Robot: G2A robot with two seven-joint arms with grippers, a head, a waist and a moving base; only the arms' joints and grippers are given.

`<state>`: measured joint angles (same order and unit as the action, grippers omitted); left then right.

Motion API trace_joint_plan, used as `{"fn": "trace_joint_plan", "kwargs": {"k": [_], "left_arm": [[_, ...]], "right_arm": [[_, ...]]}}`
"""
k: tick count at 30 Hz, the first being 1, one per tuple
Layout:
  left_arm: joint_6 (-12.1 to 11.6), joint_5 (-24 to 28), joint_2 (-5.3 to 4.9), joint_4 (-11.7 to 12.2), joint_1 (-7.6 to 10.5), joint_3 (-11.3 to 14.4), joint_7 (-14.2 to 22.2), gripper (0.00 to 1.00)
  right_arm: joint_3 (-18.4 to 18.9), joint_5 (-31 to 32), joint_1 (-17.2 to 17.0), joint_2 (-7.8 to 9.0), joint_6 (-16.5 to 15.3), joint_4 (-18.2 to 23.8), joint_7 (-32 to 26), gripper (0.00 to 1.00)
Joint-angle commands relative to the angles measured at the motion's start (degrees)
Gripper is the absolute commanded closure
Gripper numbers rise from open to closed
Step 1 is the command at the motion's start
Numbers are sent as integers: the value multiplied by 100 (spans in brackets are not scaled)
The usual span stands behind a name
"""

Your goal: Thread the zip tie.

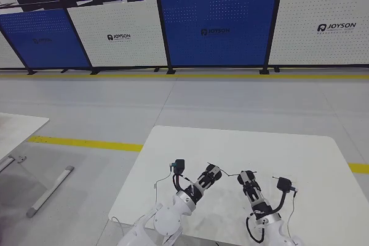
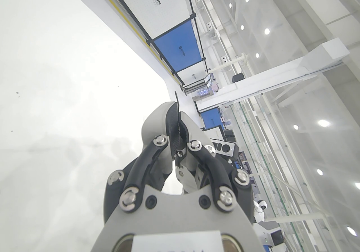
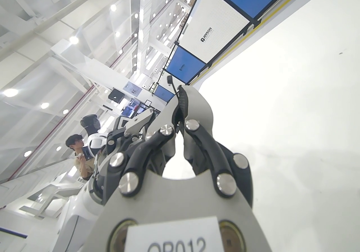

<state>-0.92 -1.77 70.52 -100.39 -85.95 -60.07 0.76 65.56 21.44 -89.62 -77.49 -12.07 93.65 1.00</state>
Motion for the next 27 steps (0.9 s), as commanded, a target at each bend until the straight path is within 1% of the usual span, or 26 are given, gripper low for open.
{"fn": "trace_joint_plan", "kwargs": {"k": [1,9,13,20,22,27], "left_arm": [[0,0,0,0,0,0,0,100],[0,0,0,0,0,0,0,100],[0,0,0,0,0,0,0,100],[0,0,0,0,0,0,0,100],[0,0,0,0,0,0,0,100],[0,0,0,0,0,0,0,100]], "right_arm": [[-29,26,12,-5,27,-10,-12,100],[-67,-55,-9,-14,26,13,-69,100],[-30,-215,-104,-20,26,57,60,100],[-43,-334,-174,-28,-80,-1,99,100],[-57,-328,-179,-31,-178,1,135,100],[-57,-328,-179,-31,-178,1,135,100]]}}
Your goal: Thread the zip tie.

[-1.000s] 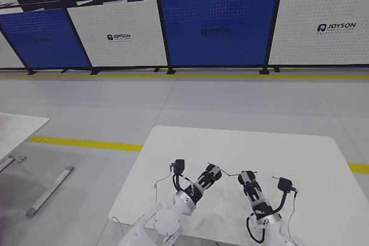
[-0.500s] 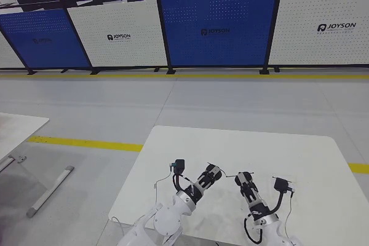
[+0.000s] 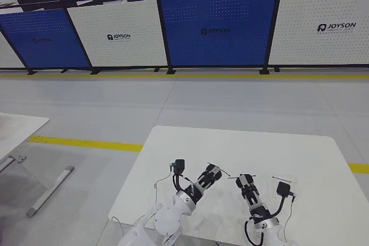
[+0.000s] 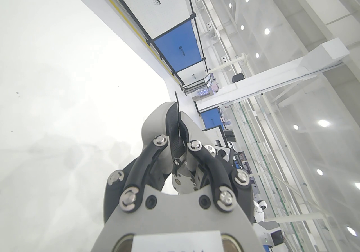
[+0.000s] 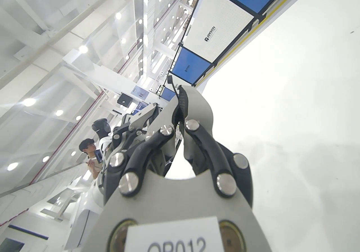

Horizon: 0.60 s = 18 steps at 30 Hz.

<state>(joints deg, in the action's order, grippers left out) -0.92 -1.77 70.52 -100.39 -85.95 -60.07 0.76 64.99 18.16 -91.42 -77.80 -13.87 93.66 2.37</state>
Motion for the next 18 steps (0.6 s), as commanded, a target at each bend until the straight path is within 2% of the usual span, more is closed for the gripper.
{"fn": "trace_joint_plan", "kwargs": {"k": [1,15,18], "left_arm": [[0,0,0,0,0,0,0,100],[0,0,0,0,0,0,0,100],[0,0,0,0,0,0,0,100]], "right_arm": [[0,0,0,0,2,0,-1,100],[140,-58,-63,12,52,144,32,100],[109,-71,-8,6,147,122,-74,100]]}}
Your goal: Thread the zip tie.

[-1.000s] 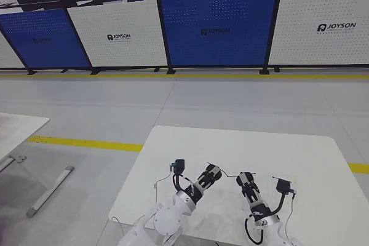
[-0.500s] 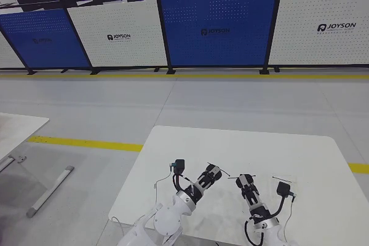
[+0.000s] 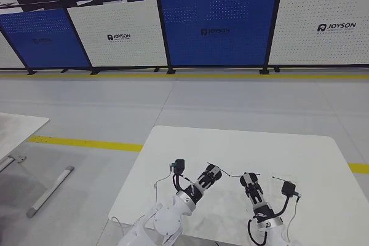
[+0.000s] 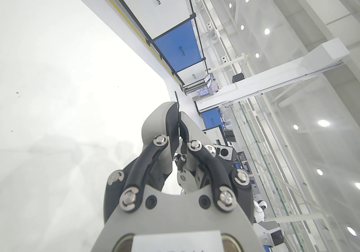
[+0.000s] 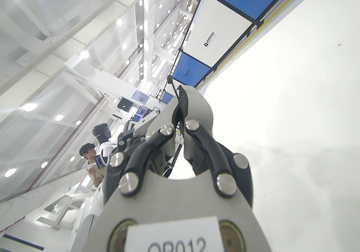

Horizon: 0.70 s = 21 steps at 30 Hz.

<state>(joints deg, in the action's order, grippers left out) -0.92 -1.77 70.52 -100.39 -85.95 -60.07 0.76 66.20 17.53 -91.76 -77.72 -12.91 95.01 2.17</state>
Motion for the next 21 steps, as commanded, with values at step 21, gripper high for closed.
{"fn": "trace_joint_plan", "kwargs": {"k": [21], "left_arm": [[0,0,0,0,0,0,0,100]], "right_arm": [[-14,-26,68,-20,21,-97,-21,100]]}}
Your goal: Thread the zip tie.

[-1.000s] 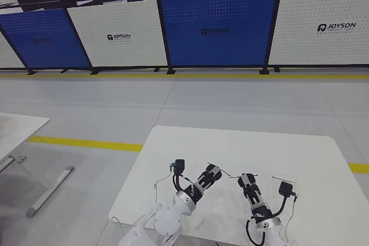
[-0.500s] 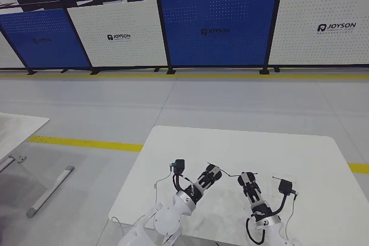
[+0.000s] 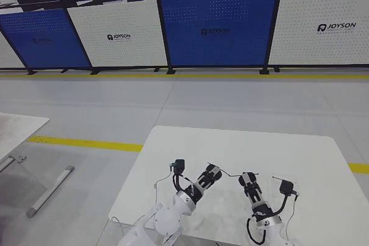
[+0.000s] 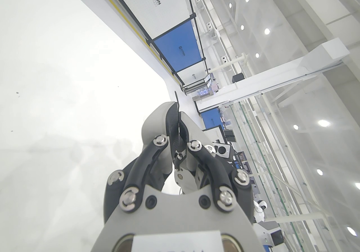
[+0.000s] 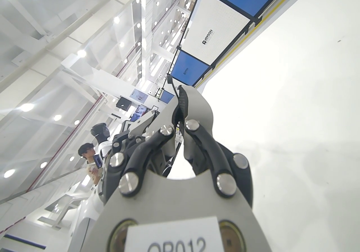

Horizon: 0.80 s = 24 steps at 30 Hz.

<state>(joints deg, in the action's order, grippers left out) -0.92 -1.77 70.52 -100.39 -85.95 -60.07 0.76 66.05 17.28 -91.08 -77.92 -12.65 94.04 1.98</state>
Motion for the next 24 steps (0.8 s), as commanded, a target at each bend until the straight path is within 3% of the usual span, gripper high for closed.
{"fn": "trace_joint_plan", "kwargs": {"k": [1,24], "left_arm": [[0,0,0,0,0,0,0,100],[0,0,0,0,0,0,0,100]], "right_arm": [[1,-6,-1,-1,-17,-1,-3,100],[-32,8,54,-20,26,-64,-33,100]]}}
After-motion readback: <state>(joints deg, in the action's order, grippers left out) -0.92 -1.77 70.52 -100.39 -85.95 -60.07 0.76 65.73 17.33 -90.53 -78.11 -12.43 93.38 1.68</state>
